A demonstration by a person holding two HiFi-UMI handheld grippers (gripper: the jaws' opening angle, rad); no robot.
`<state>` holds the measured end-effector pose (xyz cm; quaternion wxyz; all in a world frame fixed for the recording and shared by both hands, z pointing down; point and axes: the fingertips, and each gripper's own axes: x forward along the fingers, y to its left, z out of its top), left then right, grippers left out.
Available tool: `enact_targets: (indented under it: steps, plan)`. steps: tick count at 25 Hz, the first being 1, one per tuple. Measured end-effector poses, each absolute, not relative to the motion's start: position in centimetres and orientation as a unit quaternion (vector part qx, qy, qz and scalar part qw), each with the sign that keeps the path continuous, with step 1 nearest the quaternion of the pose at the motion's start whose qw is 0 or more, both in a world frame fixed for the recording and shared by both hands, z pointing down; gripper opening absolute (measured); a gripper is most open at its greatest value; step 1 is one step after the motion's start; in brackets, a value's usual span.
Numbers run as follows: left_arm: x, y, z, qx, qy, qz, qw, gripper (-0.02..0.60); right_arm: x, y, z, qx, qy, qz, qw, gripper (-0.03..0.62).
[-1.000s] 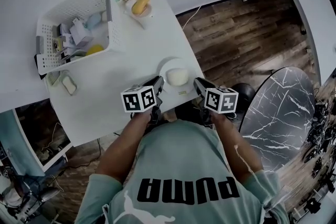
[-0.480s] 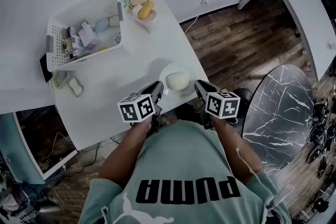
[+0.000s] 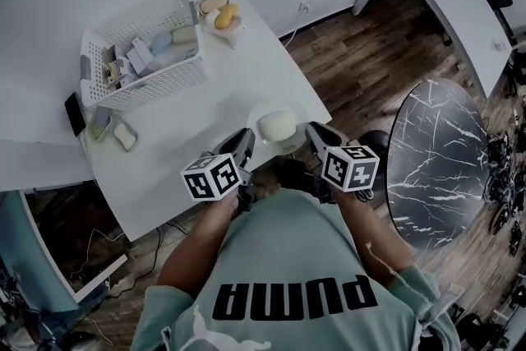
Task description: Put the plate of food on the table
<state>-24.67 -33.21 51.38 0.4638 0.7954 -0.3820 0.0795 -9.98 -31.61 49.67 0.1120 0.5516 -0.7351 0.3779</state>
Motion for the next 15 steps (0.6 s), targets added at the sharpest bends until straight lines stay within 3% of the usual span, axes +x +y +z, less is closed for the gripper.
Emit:
enact_targets:
  steps: [15]
  plan:
    - [-25.1,-29.3,49.7,0.811,-0.347,0.059,0.467,0.040,-10.6,-26.5,46.8,0.594,-0.715,0.356,0.094,0.031]
